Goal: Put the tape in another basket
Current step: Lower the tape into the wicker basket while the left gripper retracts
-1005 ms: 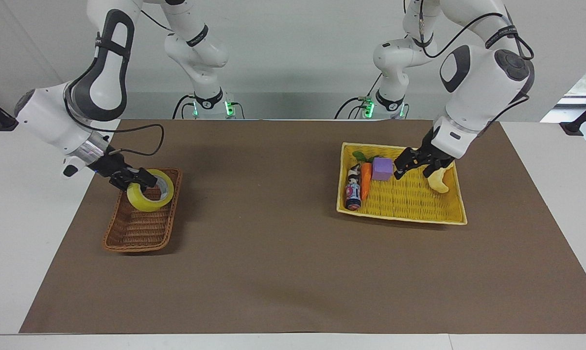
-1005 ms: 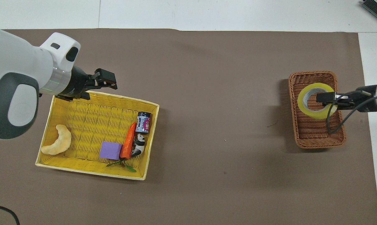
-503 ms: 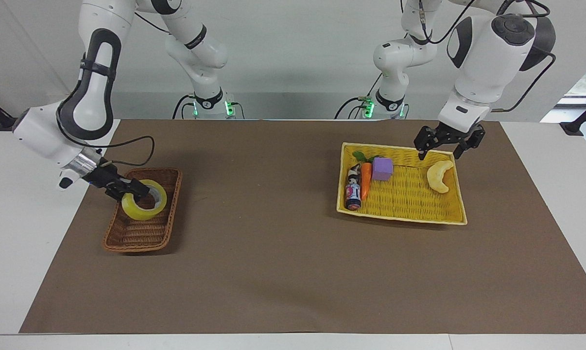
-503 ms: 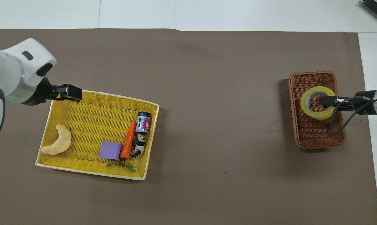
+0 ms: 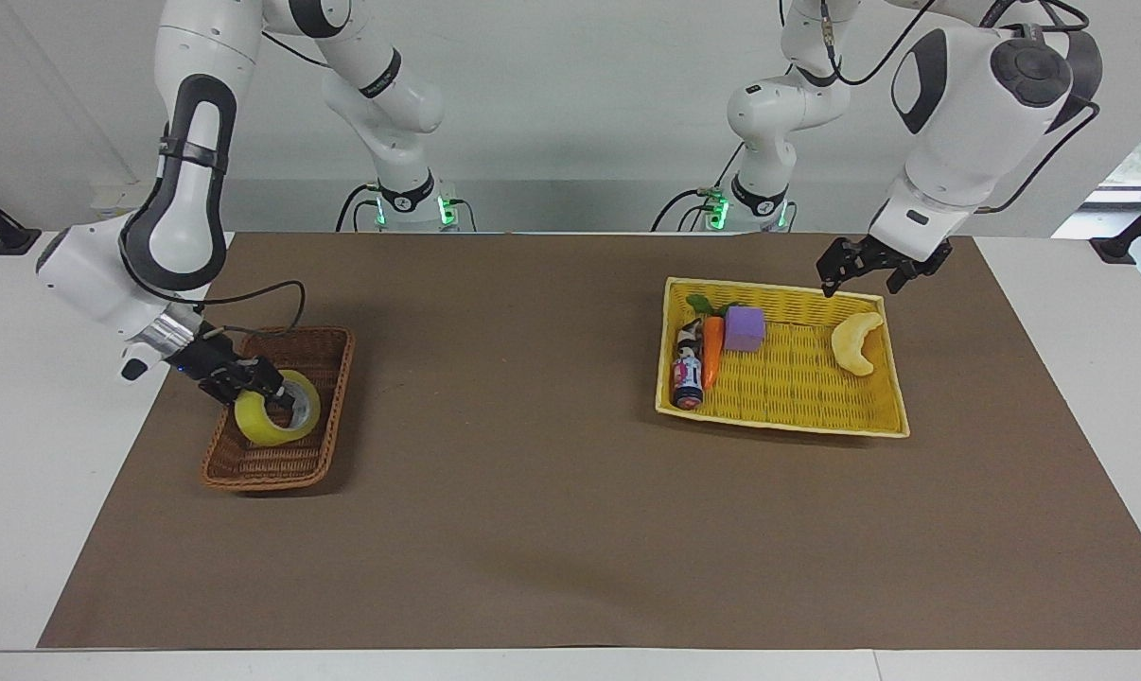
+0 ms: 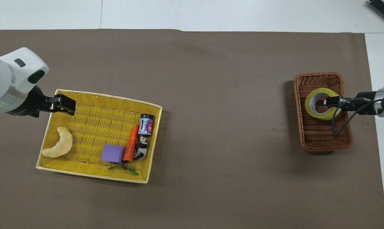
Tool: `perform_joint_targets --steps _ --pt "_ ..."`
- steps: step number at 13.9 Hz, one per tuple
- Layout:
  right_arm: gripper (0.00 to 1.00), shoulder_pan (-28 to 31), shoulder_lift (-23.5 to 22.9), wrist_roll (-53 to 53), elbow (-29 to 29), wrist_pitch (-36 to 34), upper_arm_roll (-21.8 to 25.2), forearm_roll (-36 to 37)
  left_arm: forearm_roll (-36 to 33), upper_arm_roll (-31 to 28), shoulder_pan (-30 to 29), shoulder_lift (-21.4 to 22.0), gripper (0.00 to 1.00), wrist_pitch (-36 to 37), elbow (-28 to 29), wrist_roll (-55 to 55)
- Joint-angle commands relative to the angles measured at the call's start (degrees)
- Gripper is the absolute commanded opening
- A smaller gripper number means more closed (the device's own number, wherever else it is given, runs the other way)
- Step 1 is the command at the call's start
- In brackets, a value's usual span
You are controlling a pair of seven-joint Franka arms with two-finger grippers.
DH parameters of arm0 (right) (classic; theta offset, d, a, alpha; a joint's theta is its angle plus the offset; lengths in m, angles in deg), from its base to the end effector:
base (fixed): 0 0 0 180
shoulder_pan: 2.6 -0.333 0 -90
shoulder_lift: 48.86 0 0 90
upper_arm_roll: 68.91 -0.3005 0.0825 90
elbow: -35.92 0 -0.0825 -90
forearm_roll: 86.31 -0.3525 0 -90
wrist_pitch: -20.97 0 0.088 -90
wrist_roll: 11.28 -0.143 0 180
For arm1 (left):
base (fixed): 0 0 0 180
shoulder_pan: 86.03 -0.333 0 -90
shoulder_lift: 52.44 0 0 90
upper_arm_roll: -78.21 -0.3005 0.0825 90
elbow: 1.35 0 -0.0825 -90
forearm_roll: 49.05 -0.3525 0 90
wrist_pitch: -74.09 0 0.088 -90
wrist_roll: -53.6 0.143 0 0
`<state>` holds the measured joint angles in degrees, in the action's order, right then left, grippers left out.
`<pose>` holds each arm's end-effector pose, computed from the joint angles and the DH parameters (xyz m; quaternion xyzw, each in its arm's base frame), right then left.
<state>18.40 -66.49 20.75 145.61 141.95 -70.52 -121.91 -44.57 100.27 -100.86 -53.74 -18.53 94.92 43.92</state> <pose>0.5623 -0.1508 0.3064 -0.9626 0.0664 -0.0636 0.2547 0.5193 -0.0752 0.5182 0.9979 0.0246 -0.0482 0.0365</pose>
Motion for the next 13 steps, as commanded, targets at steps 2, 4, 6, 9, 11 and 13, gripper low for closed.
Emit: perform_joint_targets --steps 2,4,6,9,11,13 --pt "1.00 0.27 -0.04 2.16 -0.09 0.06 -0.23 -2.01 2.74 -10.85 7.07 0.15 1.00 -0.36 -1.35 4.47" --pt "1.00 0.79 -0.13 2.34 -1.58 -0.56 -0.23 -2.10 0.46 -20.51 15.50 0.50 1.00 -0.63 -1.52 9.66" --pt "1.00 0.36 0.84 2.16 -3.60 -0.74 -0.15 -0.97 0.27 -26.52 20.27 1.99 1.00 -0.45 -1.35 11.09" --pt "1.00 -2.26 3.47 0.33 -5.01 -0.04 -0.15 7.35 -2.53 -26.02 19.41 4.89 1.00 0.69 -1.00 11.09" --pt "1.00 -4.90 5.14 -7.37 -5.11 0.31 -0.15 15.70 -2.54 -23.83 16.95 5.43 1.00 2.18 -0.64 11.61" --pt "1.00 -8.33 6.90 -15.90 -5.11 0.40 -0.15 23.79 -2.54 -22.24 16.50 5.86 1.00 4.81 -0.64 13.11"
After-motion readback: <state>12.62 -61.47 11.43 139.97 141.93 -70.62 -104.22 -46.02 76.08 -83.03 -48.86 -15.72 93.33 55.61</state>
